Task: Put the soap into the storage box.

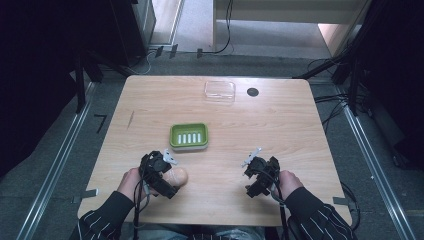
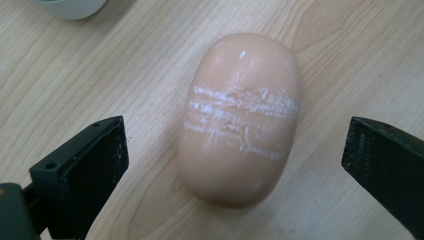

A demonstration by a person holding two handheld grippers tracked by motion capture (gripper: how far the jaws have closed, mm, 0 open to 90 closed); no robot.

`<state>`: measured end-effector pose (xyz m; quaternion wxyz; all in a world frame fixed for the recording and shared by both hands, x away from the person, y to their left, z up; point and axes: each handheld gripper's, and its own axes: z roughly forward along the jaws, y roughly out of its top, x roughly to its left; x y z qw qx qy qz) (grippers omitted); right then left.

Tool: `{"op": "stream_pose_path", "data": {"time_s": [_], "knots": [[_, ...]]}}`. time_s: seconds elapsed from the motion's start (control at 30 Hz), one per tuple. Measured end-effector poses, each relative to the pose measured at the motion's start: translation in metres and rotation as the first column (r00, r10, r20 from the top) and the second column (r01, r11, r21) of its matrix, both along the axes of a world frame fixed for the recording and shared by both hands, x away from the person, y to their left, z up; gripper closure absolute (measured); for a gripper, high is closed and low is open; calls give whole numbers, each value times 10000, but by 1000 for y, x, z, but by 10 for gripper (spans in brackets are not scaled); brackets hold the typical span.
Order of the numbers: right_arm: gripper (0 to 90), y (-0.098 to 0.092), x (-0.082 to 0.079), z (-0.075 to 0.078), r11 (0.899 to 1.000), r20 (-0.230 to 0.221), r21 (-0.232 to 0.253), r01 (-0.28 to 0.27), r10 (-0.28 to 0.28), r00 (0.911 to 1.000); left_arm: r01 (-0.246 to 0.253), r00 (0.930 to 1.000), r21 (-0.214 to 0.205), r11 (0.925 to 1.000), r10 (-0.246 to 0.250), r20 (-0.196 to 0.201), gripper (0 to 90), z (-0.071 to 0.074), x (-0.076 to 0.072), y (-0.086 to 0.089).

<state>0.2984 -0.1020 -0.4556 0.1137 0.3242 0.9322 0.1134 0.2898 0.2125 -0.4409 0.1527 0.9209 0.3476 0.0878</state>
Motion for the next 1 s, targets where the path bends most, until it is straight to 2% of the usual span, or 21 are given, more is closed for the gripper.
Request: {"op": "stream_pose_path", "data": {"time_s": [0.03, 0.07, 0.2, 0.3, 0.37, 0.43, 0.53, 0.67, 1.0], "knots": [[146, 0, 0, 0, 10000, 12, -8, -8, 8, 10000, 24, 10000, 100, 9999, -24, 4, 0, -1, 1, -1], [146, 0, 0, 0, 10000, 15, -6, 27, -27, 10000, 31, 10000, -31, 10000, -30, 24, 0, -2, 1, -1], [146, -2, 0, 0, 10000, 16, 18, -25, 25, 10000, 124, 9998, -15, 9999, -124, 131, 3, -4, -1, -2], [146, -2, -1, 0, 10000, 17, 39, 18, -18, 10000, 235, 9995, 43, 9997, -236, 189, 80, -7, -2, -3], [146, -2, -1, 0, 10000, -1, 36, 15, -15, 10000, 241, 9996, -149, 9996, -238, 176, 137, -8, -2, -2], [146, -2, -1, 0, 10000, 13, 32, 13, -13, 10000, 221, 9993, -194, 9996, -215, 311, 153, -8, -1, -1], [146, -2, 0, 0, 10000, 22, 4, -94, 94, 10000, 353, 9992, -286, 9990, -347, 207, 187, -10, 0, -1], [146, -2, 0, 0, 10000, 36, -22, -75, 75, 10000, 441, 9989, -273, 9987, -437, 165, 296, -12, 0, 0], [146, -2, -2, 0, 10000, -13, -6, -6, 6, 10000, 483, 9988, 73, 9988, -483, 3, 301, -17, 1, -2]]}}
